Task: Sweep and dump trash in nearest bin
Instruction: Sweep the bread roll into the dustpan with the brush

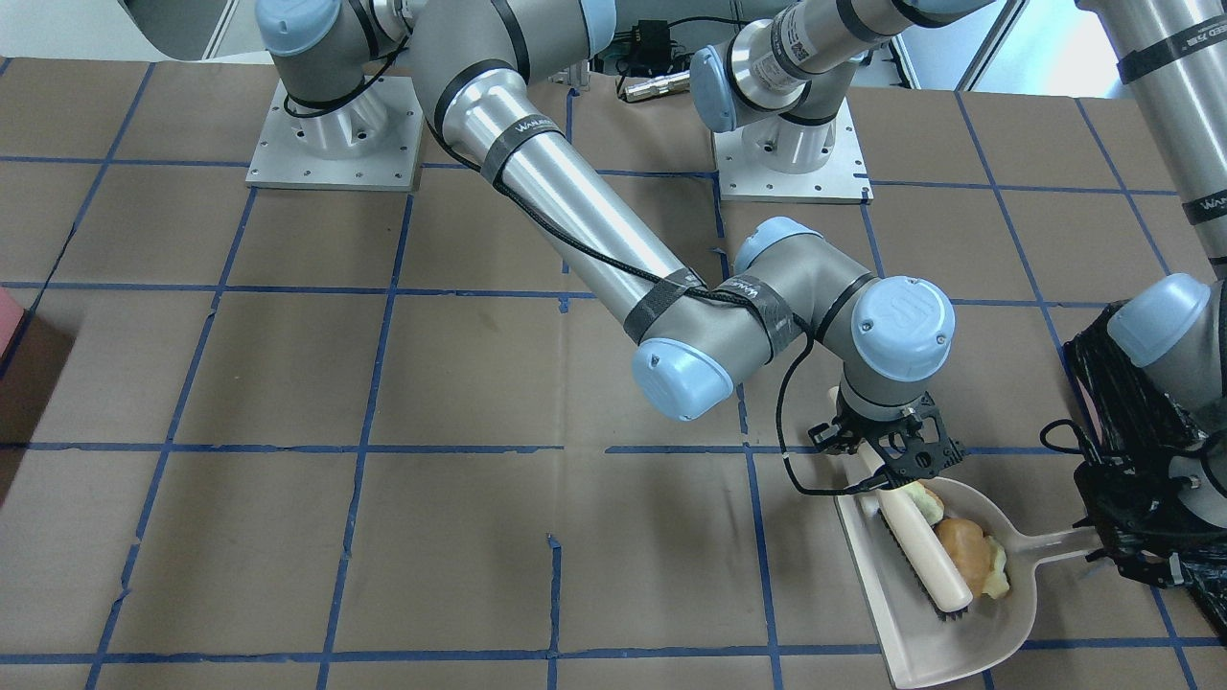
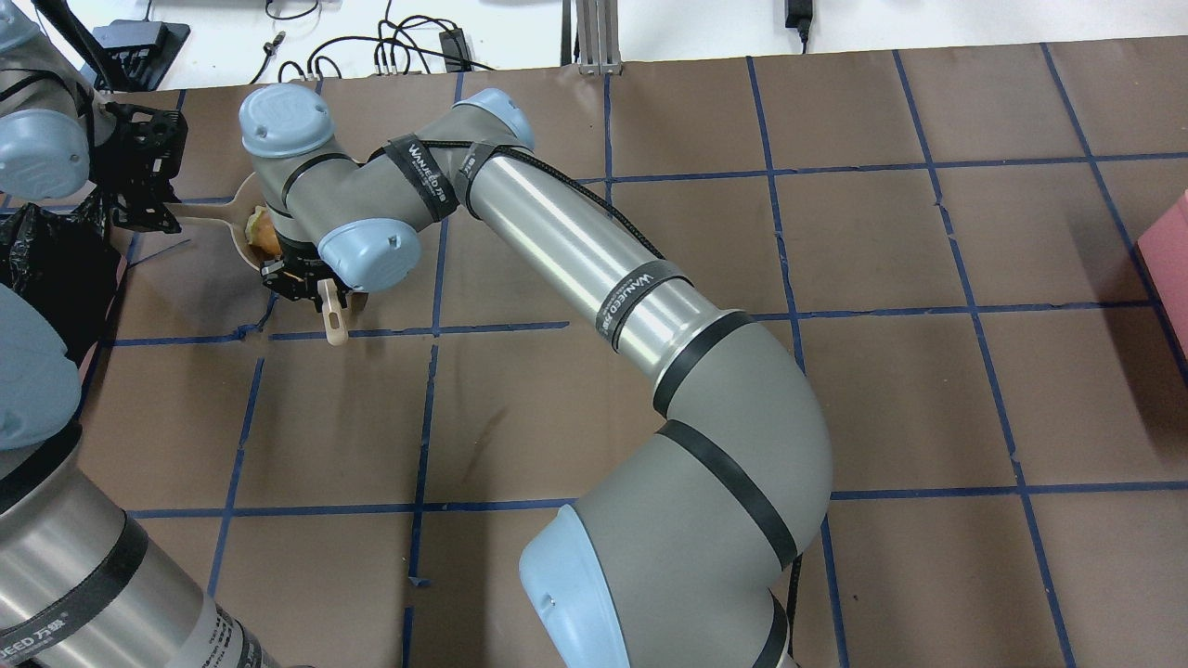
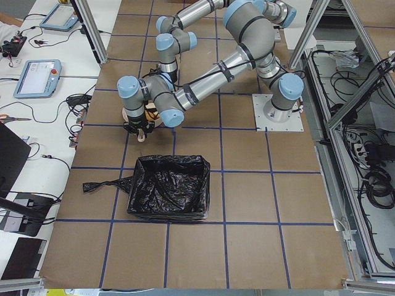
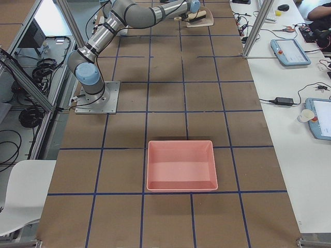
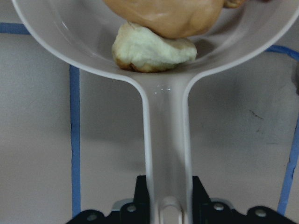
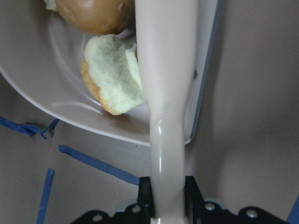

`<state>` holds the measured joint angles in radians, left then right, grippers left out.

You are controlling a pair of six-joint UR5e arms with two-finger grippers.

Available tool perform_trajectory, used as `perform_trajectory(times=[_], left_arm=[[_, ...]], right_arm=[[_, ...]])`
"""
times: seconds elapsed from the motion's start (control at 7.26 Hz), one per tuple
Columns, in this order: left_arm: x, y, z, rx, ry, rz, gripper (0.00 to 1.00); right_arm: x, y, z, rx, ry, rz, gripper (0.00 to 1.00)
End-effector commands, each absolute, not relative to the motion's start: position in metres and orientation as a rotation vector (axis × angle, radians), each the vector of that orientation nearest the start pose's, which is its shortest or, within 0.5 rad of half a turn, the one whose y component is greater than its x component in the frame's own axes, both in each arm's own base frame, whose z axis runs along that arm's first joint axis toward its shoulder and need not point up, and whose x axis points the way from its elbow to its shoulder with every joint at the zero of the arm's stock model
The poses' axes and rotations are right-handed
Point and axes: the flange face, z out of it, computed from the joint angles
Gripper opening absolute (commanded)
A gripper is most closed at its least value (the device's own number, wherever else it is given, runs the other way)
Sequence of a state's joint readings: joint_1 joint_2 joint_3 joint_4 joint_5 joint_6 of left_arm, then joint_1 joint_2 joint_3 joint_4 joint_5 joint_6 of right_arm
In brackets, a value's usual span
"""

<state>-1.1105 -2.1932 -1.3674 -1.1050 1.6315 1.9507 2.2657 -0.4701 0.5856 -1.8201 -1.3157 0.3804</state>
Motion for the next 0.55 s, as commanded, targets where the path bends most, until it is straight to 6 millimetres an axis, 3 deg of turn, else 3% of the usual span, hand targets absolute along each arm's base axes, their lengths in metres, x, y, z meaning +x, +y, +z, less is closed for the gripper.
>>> perform_trajectory(times=[0.0,0.28,0.41], left_arm=[[0.200,-0.690,0.250,2.089,2.262,0.063,0.05],[0.200,-0.690,0.250,2.088,2.264,0.062,0.05],[0.200,-0.690,0.252,2.087,2.263,0.062,0.05]], right_arm=[[0.676,-0.582,0.228,-0.468,2.826,0.026,0.07],[0.664,-0.589,0.232,-0.463,2.864,0.017,0.07],[0.652,-0.592,0.249,-0.443,2.886,0.047,0.07]])
